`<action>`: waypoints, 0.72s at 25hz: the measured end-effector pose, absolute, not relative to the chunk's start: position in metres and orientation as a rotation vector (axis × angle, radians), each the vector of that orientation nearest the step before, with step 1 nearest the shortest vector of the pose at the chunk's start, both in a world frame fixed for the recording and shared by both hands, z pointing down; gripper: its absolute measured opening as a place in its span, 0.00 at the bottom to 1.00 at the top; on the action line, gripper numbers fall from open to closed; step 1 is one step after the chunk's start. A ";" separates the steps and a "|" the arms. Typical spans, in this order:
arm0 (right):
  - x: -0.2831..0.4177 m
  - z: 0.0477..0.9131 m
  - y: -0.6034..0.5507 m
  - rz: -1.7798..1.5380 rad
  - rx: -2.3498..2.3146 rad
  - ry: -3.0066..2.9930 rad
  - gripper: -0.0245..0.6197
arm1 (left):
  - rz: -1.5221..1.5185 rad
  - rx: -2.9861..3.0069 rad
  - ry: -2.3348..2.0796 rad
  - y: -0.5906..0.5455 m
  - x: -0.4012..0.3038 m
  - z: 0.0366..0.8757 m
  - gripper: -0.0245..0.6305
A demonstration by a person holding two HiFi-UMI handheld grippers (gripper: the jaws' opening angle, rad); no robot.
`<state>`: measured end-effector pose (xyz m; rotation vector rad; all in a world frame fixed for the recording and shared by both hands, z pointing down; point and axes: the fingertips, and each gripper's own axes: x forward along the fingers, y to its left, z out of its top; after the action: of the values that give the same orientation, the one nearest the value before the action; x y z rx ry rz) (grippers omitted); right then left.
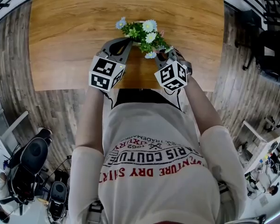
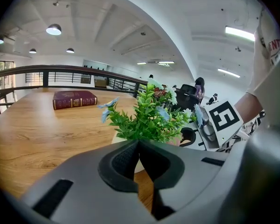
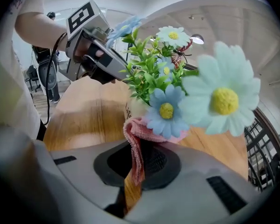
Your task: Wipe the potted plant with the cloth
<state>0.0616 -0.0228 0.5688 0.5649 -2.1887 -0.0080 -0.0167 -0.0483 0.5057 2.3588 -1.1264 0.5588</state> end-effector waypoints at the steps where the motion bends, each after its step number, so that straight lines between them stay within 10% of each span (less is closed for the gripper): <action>1: 0.059 0.567 -0.021 0.009 0.561 -2.190 0.10 | 0.558 2.363 -1.122 -0.048 -0.017 0.505 0.06; 18: -0.016 0.545 0.002 0.163 0.524 -2.369 0.10 | 0.571 2.447 -0.954 -0.046 -0.015 0.508 0.06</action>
<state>-0.0162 0.0019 0.5451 0.5240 -2.3693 0.1635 -0.0147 -0.0465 0.5077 2.4475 -0.9543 0.5707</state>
